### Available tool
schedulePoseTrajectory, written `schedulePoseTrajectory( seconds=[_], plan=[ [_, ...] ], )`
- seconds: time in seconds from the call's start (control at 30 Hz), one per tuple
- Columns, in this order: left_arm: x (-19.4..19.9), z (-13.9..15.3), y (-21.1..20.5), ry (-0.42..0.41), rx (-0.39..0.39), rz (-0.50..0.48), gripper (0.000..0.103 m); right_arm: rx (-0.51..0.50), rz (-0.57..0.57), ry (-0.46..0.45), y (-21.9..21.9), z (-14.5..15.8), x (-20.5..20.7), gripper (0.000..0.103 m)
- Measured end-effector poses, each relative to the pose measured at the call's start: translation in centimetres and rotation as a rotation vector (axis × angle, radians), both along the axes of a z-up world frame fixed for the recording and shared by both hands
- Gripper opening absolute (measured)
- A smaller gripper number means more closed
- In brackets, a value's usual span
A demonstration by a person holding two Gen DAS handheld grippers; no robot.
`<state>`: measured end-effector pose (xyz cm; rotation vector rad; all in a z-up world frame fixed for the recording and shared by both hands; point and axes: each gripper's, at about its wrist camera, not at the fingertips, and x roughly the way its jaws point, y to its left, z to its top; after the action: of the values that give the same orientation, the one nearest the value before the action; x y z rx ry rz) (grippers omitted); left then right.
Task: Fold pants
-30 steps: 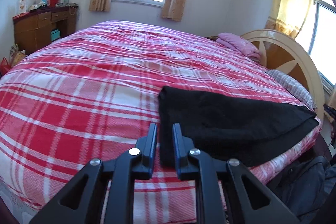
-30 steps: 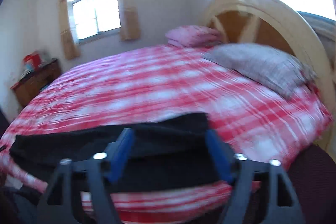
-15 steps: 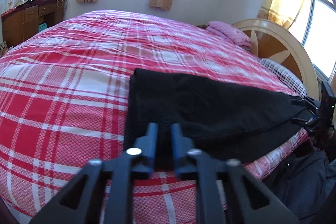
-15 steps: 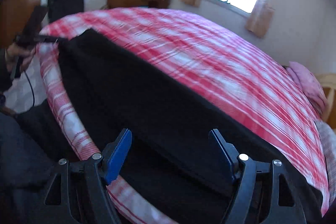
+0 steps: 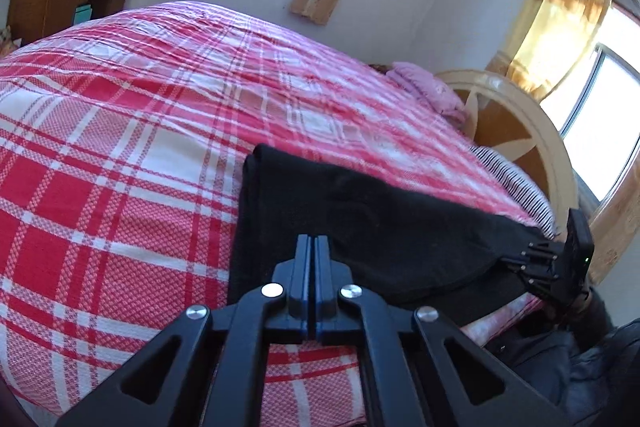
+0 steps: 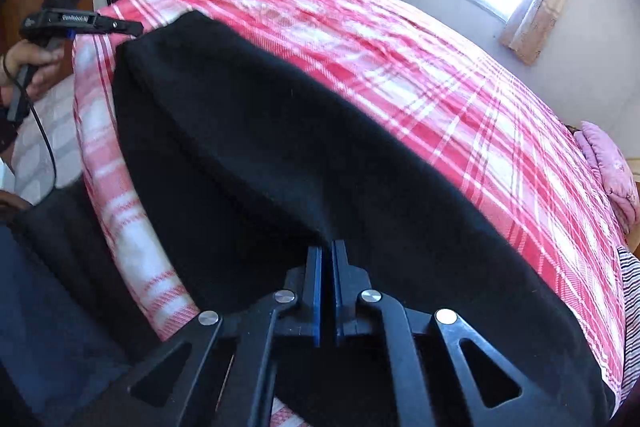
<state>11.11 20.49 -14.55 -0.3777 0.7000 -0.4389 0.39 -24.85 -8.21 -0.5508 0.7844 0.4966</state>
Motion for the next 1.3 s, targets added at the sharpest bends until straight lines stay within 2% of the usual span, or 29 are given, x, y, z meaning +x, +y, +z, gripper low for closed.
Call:
schedulePoseTrajectory(
  seconds=[0.13, 0.27, 0.37, 0.47, 0.5, 0.53, 0.57, 0.7, 0.77, 0.83, 0.97, 1.07, 1.2, 1.3],
  plan=[
    [-0.4, 1.0, 0.5, -0.019, 0.002, -0.004, 0.001, -0.008, 0.021, -0.018, 0.7, 1.3, -1.7, 0.004],
    [-0.5, 0.4, -0.1, -0.009, 0.127, 0.042, 0.003, -0.059, 0.019, -0.018, 1.1, -0.4, -1.9, 0.004],
    [-0.3, -0.3, -0.6, 0.027, 0.142, 0.028, 0.015, -0.044, 0.003, -0.001, 0.9, -1.4, -1.3, 0.004],
    [-0.3, -0.5, -1.1, 0.022, 0.153, 0.028, 0.041, -0.033, 0.001, -0.008, 0.7, -1.1, -1.2, 0.004],
    [-0.1, -0.6, -1.2, 0.025, 0.167, 0.041, 0.055, -0.034, 0.003, -0.012, 0.8, -1.0, -1.2, 0.004],
    [0.0, -0.6, -1.3, 0.024, 0.178, 0.058, 0.062, -0.038, 0.007, -0.017, 0.9, -1.0, -1.2, 0.004],
    [0.0, -0.7, -1.3, 0.017, 0.176, 0.061, 0.063, -0.04, 0.007, -0.02, 1.0, -1.0, -1.3, 0.004],
    [0.2, -1.1, -2.0, 0.006, 0.196, 0.055, 0.063, -0.031, 0.003, -0.016, 0.9, -1.1, -1.0, 0.004],
    [0.3, -1.2, -2.3, 0.001, 0.226, 0.059, 0.046, -0.03, 0.0, -0.017, 1.0, -1.2, -1.1, 0.004],
    [0.4, -1.3, -2.1, 0.006, 0.267, 0.083, 0.016, -0.027, -0.003, -0.021, 1.0, -1.1, -1.1, 0.004],
    [0.1, -0.9, -1.8, -0.006, 0.3, 0.115, 0.015, -0.021, -0.006, -0.023, 0.9, -0.9, -1.2, 0.004],
    [0.0, -1.0, -2.6, -0.012, 0.331, 0.101, 0.015, -0.021, -0.008, -0.024, 0.9, -1.0, -1.2, 0.004],
    [0.0, -1.0, -2.5, -0.01, 0.321, 0.104, 0.015, -0.018, -0.011, -0.021, 0.8, -1.1, -1.2, 0.004],
    [-0.1, -1.1, -3.3, -0.018, 0.374, 0.105, 0.016, -0.015, -0.016, -0.015, 0.8, -1.3, -1.0, 0.004]
  ],
)
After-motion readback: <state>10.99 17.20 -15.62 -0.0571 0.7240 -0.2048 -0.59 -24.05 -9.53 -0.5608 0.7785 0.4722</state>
